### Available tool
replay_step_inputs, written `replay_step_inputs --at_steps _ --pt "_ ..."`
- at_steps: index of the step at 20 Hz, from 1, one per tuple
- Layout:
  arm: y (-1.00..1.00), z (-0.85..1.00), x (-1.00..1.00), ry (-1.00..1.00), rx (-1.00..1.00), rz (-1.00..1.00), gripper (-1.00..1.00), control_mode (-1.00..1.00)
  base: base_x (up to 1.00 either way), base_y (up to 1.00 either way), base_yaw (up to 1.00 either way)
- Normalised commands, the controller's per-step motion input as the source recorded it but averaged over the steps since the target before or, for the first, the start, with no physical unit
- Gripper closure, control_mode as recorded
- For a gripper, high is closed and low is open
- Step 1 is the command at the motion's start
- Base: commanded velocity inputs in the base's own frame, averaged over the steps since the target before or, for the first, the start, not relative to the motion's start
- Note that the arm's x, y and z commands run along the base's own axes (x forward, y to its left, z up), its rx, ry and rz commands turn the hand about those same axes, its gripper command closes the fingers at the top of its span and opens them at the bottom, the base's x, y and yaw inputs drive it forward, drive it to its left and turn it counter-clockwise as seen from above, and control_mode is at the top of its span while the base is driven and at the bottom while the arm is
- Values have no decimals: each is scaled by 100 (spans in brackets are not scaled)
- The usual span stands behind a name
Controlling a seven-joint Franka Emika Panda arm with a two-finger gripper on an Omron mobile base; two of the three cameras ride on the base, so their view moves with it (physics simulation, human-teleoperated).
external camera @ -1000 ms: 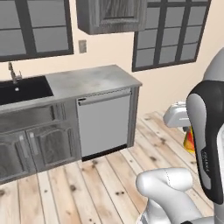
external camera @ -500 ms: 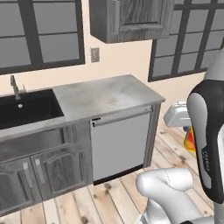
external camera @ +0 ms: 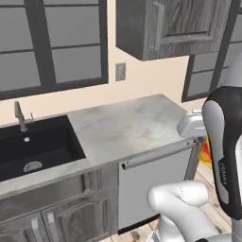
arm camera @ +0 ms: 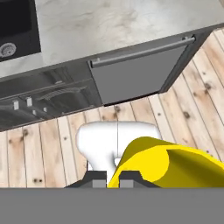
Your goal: Pick the cup and bowl from the counter and place them on the counter next to the sink.
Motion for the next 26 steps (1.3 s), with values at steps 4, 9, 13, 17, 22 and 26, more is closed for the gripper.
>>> replay_step_inputs --at_steps 4,9,13,17,22,26 --pt "0 0 0 0 0 0 100 100 85 67 0" --pt "0 0 0 0 0 0 100 100 75 58 0" --pt "0 0 0 0 0 0 100 100 25 26 0" --pt "0 0 0 0 0 0 100 100 0 0 0" --pt "0 0 0 0 0 0 100 100 0 0 0" --pt "0 0 0 0 0 0 100 100 0 0 0"
